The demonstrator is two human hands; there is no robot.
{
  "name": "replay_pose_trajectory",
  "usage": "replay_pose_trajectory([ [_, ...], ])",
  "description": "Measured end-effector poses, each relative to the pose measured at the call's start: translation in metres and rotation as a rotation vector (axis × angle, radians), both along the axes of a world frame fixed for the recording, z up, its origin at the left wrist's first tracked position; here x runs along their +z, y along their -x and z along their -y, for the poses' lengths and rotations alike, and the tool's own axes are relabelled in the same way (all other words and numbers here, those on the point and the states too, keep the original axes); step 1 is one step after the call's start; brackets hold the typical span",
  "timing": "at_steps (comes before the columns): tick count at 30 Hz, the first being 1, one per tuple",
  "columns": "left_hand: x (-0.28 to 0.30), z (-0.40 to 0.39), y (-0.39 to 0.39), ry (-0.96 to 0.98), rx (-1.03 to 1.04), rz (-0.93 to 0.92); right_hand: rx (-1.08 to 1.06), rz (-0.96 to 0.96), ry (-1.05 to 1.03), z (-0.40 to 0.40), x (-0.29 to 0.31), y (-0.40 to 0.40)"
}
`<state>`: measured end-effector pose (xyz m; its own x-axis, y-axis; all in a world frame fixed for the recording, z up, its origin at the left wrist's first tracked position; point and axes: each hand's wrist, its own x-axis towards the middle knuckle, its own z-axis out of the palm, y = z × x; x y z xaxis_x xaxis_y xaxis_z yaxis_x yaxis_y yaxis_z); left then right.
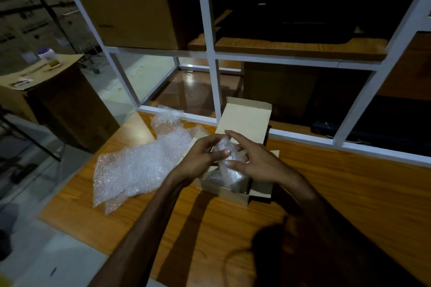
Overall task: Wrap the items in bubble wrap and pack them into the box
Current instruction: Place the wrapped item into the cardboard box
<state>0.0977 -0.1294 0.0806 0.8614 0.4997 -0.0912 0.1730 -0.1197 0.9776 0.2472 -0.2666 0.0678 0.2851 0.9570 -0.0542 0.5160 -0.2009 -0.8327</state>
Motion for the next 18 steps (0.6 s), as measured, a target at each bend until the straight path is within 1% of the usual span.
replay_pose_trajectory([
  [4,0.004,0.000,-0.005,0.056,0.006,0.000,0.041,0.006,-0.031,-0.013,-0.002,-0.010],
  [8,0.002,-0.007,-0.007,0.091,-0.001,-0.011,0.006,-0.038,-0.019,-0.017,-0.005,-0.015],
  [10,-0.001,-0.008,-0.006,0.098,0.045,-0.002,-0.021,-0.141,-0.031,-0.018,-0.006,-0.015],
  [13,-0.008,-0.001,-0.006,0.102,0.219,0.045,-0.140,-0.318,-0.074,-0.019,-0.007,-0.012],
  [15,-0.019,0.005,-0.003,0.053,0.342,0.097,-0.294,-0.440,-0.117,-0.021,-0.011,-0.007],
  [17,-0.029,0.016,0.002,0.000,0.465,0.143,-0.464,-0.611,-0.166,-0.023,-0.019,-0.001],
  [18,-0.034,0.022,0.004,0.007,0.520,0.159,-0.545,-0.698,-0.187,-0.024,-0.024,0.003],
])
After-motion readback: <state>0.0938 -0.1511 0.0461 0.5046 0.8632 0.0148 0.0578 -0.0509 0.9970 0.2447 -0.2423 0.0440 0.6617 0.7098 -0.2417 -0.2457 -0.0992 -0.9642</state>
